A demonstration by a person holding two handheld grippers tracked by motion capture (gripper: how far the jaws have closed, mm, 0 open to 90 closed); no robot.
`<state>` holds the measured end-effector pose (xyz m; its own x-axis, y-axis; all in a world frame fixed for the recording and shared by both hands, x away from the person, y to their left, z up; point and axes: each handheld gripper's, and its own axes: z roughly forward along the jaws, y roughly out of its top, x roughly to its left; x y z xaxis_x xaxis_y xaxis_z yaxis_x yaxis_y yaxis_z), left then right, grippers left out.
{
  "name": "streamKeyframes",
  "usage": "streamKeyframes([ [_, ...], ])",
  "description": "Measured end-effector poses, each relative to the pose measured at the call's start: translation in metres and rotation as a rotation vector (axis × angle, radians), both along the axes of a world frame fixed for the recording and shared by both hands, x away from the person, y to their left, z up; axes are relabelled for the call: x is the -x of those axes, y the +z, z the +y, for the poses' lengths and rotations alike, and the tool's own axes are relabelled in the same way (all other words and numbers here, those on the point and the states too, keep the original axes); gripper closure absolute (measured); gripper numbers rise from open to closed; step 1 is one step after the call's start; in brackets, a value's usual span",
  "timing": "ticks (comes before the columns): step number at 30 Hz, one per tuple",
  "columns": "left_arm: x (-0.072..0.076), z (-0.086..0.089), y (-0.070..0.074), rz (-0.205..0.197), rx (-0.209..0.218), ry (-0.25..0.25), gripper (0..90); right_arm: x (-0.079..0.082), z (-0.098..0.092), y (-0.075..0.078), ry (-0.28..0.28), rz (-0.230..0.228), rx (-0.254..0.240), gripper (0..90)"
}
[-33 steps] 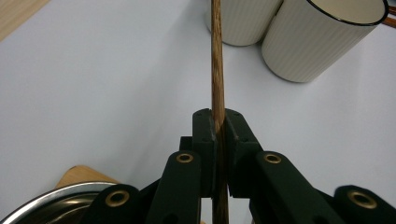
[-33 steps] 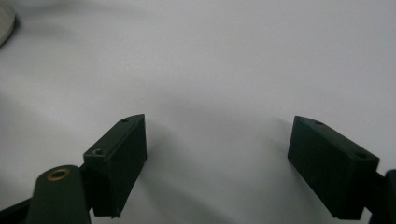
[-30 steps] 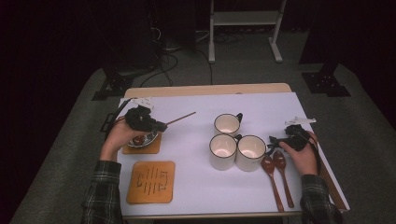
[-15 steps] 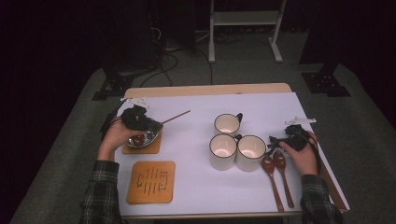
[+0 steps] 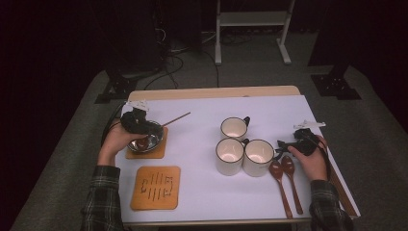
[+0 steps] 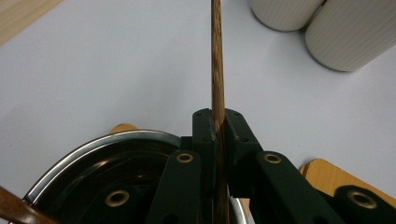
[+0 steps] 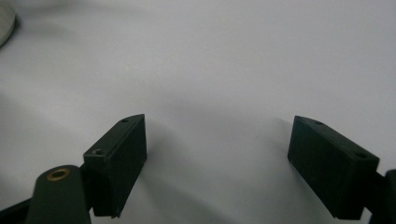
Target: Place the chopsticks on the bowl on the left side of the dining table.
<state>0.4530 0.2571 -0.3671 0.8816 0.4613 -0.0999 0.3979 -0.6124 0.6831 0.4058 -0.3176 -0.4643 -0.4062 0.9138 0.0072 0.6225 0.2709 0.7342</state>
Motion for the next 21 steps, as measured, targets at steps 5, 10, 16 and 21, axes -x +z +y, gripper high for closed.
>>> streamKeyframes([
  [5, -0.002, 0.006, -0.002, -0.003, -0.003, 0.02, 84.2, 0.0, 0.0, 0.0, 0.0, 0.0, 0.001, 18.1],
  [10, -0.004, 0.011, -0.004, 0.004, -0.018, 0.037, 84.2, 0.0, 0.0, 0.0, 0.0, -0.001, 0.002, 18.1],
  [16, -0.008, 0.016, -0.007, 0.006, -0.025, 0.052, 84.2, 0.0, 0.0, 0.0, 0.001, -0.002, 0.003, 18.1],
  [21, -0.011, 0.022, -0.01, 0.015, -0.026, 0.067, 84.2, 0.0, 0.0, 0.0, 0.0, -0.001, 0.002, 18.1],
])
